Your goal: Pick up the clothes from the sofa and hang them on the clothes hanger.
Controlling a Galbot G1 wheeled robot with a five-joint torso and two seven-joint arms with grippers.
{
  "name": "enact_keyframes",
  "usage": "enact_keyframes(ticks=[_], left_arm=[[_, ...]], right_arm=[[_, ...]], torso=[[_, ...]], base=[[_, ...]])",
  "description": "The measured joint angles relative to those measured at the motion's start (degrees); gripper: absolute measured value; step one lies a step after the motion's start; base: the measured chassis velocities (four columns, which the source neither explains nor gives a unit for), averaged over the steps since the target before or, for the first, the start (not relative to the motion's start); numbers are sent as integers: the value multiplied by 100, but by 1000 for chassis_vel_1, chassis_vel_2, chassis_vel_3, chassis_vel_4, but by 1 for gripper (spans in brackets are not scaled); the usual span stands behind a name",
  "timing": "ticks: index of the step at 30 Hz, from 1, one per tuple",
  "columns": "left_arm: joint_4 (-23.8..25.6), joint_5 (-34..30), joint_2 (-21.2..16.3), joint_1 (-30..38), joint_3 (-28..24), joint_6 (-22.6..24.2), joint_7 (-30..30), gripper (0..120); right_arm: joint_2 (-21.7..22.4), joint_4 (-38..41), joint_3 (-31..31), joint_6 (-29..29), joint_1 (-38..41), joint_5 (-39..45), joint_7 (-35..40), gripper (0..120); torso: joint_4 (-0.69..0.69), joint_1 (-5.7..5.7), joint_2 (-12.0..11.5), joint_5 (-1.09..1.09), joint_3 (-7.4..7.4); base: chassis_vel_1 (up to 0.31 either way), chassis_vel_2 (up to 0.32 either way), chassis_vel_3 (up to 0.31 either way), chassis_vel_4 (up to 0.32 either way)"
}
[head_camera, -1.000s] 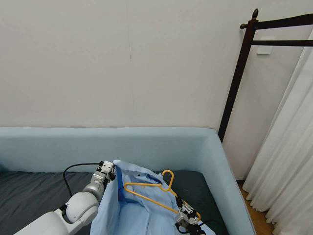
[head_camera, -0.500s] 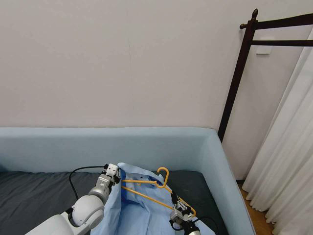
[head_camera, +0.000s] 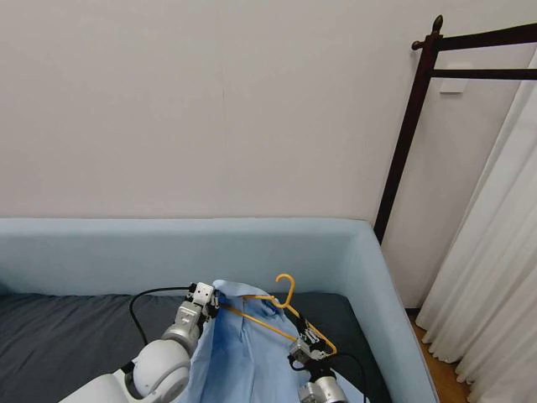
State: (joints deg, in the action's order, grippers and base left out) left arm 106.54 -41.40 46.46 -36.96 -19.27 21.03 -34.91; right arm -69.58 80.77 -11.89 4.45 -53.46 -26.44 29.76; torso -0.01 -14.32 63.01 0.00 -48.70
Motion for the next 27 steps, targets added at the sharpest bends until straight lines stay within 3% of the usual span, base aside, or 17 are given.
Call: enact_keyframes(ticks=[9,19,27], left_arm=[[-159,-61,328,508,-354,113,-201,0],[451,154,300,156,-364,61,-243,0],[225,626,674,-57,-379,-19,-310,0]], right_arm=[[65,-50,-300,163,366,-70,-29,3],[220,-364,-516,380,1034,366,-36,3],[215,-172,-638,398,1136,41,-59,3]], torso=[[0,0,0,1,0],[1,0,0,1,0],[1,0,0,0,1]], base=[[0,0,0,0],[0,0,0,0],[0,0,0,0]])
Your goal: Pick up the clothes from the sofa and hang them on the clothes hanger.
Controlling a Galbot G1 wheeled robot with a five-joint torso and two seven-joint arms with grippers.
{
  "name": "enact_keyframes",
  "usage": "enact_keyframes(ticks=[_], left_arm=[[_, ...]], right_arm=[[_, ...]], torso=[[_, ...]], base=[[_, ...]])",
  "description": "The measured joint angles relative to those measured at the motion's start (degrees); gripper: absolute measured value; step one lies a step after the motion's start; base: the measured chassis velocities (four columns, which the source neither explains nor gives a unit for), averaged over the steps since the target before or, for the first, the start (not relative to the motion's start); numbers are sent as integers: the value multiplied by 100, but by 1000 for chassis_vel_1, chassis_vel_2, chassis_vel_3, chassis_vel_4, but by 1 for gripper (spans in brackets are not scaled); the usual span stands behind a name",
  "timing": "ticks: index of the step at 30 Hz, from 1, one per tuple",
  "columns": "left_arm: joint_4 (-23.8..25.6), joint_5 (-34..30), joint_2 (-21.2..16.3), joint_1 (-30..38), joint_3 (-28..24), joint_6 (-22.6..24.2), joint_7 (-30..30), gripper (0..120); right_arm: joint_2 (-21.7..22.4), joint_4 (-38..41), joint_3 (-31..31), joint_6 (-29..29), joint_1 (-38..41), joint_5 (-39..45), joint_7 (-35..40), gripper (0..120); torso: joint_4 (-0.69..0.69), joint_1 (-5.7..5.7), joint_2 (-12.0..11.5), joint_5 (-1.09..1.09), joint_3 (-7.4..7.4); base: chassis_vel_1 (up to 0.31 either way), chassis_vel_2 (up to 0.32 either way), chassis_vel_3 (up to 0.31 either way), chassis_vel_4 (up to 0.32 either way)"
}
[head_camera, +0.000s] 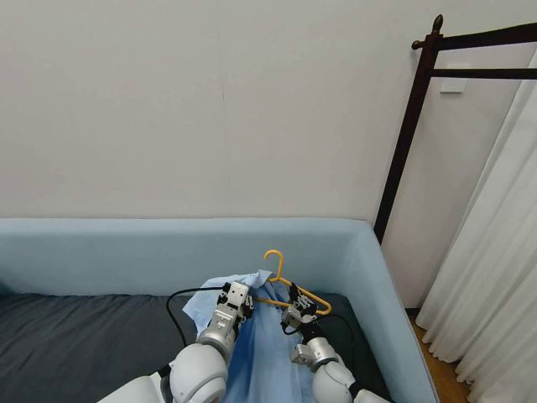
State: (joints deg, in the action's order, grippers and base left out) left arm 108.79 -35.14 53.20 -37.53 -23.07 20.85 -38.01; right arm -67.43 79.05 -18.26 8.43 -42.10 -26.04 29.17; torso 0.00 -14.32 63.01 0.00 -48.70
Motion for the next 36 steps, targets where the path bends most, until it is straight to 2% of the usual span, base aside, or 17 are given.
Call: enact_keyframes(ticks=[5,10,16,19,21,24,25,28,29,30,32,34,35,36], left_arm=[[-64,56,37,1,-55,2,-9,0],[27,123,-29,-54,-73,140,113,18],[362,236,-381,-222,-85,162,440,39],[627,427,-686,-455,67,-122,868,52],[682,457,-756,-518,123,-215,974,55],[938,584,-1348,-943,658,-1060,1771,71],[938,584,-1348,-943,658,-1060,1771,71],[817,423,-2052,-1346,1506,-2820,3217,84],[817,423,-2052,-1346,1506,-2820,3217,84],[752,291,-2243,-1372,1698,-3138,3563,89],[597,-165,-2558,-1236,1947,-3404,4042,96],[320,-740,-2775,-994,2136,-3468,4539,99],[320,-740,-2775,-994,2136,-3468,4539,99],[137,-996,-2866,-874,2206,-3490,4827,100]], right_arm=[[70,166,-13,-12,-89,-29,-23,3],[124,240,59,-277,-145,-55,-29,3],[77,123,276,-649,-164,-164,3,3],[32,48,454,-829,-236,-272,68,3],[27,38,480,-856,-249,-288,77,3],[50,-9,626,-1053,-363,-470,114,3],[50,-9,626,-1053,-363,-470,114,3],[76,-15,739,-1162,-474,-550,138,3],[76,-15,739,-1162,-474,-550,138,3],[82,-17,769,-1192,-492,-573,143,3],[93,-18,803,-1232,-517,-613,150,3],[80,-38,764,-1272,-472,-654,157,3],[80,-38,764,-1272,-472,-654,157,3],[51,-71,699,-1296,-386,-666,158,3]], torso=[[0,0,0,0,0],[-1,0,0,0,0],[-1,0,0,0,0],[0,0,0,0,0],[-1,0,0,-2,0],[0,0,0,0,0],[0,0,0,0,0],[0,1,0,-2,0],[0,1,0,-2,0],[1,2,0,-2,0],[1,1,1,-1,0],[-4,1,0,-1,0],[-4,1,0,-1,0],[-4,1,1,-1,0]], base=[[0,0,0,0],[0,0,0,0],[0,0,0,0],[0,0,0,0],[0,0,0,0],[0,0,0,0],[0,0,0,0],[0,0,0,0],[0,0,0,0],[0,0,0,0],[0,0,0,0],[0,0,0,0],[0,0,0,0],[0,0,0,0]])
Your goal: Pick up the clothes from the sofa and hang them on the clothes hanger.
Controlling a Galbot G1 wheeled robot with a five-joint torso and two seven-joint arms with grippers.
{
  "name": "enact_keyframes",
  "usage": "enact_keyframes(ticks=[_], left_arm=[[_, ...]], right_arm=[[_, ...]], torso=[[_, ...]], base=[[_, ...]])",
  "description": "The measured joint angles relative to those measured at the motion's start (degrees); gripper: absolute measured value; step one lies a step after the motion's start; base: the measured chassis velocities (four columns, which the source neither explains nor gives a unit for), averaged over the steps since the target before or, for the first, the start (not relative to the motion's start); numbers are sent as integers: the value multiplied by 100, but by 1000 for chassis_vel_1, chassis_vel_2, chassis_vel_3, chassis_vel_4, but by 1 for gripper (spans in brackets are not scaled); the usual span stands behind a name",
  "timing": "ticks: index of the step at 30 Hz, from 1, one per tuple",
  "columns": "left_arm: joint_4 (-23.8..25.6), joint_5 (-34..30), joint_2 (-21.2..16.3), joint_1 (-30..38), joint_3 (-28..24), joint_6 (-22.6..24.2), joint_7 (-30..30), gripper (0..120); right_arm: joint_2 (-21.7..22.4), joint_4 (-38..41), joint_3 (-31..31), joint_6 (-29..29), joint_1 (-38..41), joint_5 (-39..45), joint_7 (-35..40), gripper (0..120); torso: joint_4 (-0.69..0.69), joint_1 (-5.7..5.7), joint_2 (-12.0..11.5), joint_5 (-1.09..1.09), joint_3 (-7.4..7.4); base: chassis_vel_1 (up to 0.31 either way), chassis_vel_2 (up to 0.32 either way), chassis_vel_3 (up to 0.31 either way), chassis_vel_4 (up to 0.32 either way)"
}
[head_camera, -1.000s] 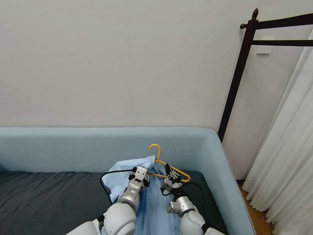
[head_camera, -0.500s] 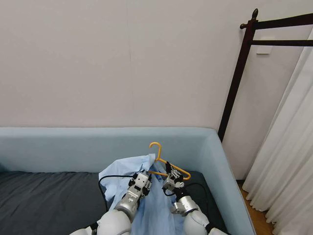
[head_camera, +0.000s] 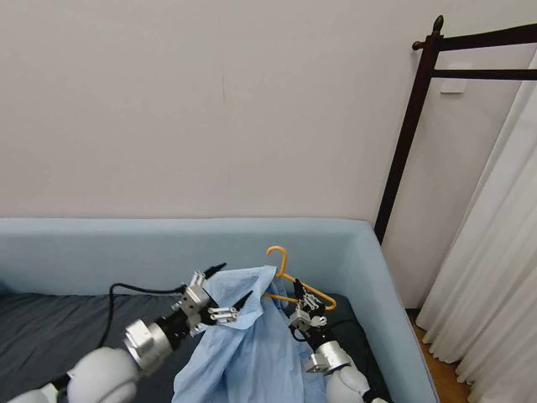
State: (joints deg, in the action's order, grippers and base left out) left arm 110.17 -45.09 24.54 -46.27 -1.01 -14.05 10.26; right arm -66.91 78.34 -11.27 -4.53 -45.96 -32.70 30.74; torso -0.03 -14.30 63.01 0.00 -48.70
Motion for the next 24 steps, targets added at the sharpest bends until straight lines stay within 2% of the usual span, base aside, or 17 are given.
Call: enact_keyframes(ticks=[4,5,7,8,9,10,12,14,16,19,20,24], left_arm=[[-1056,-816,-139,697,-77,0,1941,100],[-1056,-816,-139,697,-77,0,1941,100],[-1769,-916,14,1569,-798,20,2971,100],[-2012,-950,99,1999,-1194,4,3164,100],[-2246,-1044,183,2430,-1610,5,3270,100],[-2246,-1044,183,2430,-1610,5,3270,100],[-2804,-1169,403,3144,-2245,51,3662,100],[-3305,-1211,631,3643,-2668,113,4015,100],[-3462,-1235,709,3789,-2810,134,4100,100],[-3975,-1337,1005,4315,-3396,241,4363,100],[-3975,-1337,1005,4315,-3396,241,4363,100],[-4386,-1354,1254,4654,-3969,261,4431,100]], right_arm=[[-96,-132,-333,-65,352,2,7,3],[-96,-132,-333,-65,352,2,7,3],[-69,-117,-406,-69,400,-44,20,3],[-50,-99,-412,-70,401,-86,22,3],[-28,-66,-405,-73,402,-130,27,3],[-28,-66,-405,-73,402,-130,27,3],[9,-28,-375,-83,402,-184,34,3],[42,-22,-339,-128,412,-265,37,3],[48,-21,-333,-142,418,-290,38,3],[59,-32,-307,-188,442,-377,48,3],[59,-32,-307,-188,442,-377,48,3],[54,-67,-298,-203,466,-384,58,3]], torso=[[9,0,0,0,0],[9,0,0,0,0],[8,0,-1,-4,0],[7,-1,-1,-6,-1],[-1,-1,0,-1,-1],[-1,-1,0,-1,-1],[-1,-1,-1,1,-1],[1,-1,0,1,-1],[2,-1,0,1,-1],[4,-1,-1,0,-1],[4,-1,-1,0,-1],[3,-1,-1,1,-1]], base=[[0,0,0,0],[0,0,0,0],[0,0,0,0],[0,0,0,0],[0,0,0,0],[0,0,0,0],[0,0,0,0],[0,0,0,0],[0,0,0,0],[0,0,0,0],[0,0,0,0],[0,0,0,0]])
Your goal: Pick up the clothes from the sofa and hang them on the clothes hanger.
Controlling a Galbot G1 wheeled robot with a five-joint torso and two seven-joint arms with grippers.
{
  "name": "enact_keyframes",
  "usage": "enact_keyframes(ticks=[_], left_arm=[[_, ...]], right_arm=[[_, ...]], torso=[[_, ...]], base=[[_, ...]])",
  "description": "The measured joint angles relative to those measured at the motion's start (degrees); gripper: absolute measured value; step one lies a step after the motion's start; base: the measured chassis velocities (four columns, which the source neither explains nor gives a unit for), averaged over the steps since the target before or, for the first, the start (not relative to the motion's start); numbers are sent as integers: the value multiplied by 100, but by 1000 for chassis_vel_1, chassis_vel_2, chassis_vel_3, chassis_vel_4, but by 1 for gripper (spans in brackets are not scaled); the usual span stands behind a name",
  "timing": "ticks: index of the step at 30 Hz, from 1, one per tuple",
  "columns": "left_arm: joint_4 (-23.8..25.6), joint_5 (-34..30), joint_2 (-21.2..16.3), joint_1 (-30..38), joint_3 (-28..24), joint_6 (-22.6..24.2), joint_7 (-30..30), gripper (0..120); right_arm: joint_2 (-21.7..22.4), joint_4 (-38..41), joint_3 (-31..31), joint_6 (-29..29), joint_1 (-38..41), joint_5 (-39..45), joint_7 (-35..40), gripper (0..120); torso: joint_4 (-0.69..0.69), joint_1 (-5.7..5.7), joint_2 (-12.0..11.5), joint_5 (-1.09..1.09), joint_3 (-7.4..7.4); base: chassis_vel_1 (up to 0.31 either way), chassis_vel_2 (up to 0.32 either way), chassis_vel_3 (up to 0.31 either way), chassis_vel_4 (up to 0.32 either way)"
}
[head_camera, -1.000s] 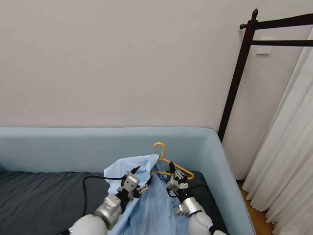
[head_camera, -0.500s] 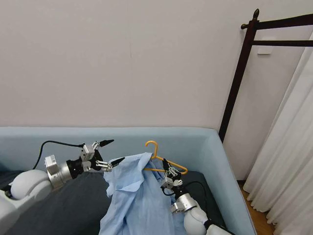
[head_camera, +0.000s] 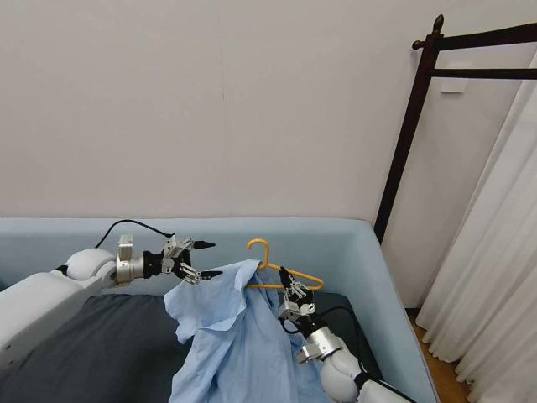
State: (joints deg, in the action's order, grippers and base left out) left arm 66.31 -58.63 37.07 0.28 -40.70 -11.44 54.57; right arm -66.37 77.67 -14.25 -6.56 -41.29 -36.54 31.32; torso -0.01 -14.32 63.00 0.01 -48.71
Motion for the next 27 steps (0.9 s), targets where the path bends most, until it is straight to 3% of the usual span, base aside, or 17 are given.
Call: enact_keyframes(ticks=[7,15,27], left_arm=[[-319,576,405,72,-216,-149,-47,100],[-628,626,768,134,-295,-269,-241,68],[-787,539,790,310,-684,-301,-132,27]], right_arm=[[-27,-43,80,-38,26,-115,36,3],[6,-36,108,-134,-5,-347,38,3],[-34,-128,176,-313,60,-584,100,3]], torso=[[1,0,0,0,0],[0,0,0,0,1],[1,0,0,-1,1]], base=[[0,0,0,0],[0,0,0,0],[0,0,0,0]])
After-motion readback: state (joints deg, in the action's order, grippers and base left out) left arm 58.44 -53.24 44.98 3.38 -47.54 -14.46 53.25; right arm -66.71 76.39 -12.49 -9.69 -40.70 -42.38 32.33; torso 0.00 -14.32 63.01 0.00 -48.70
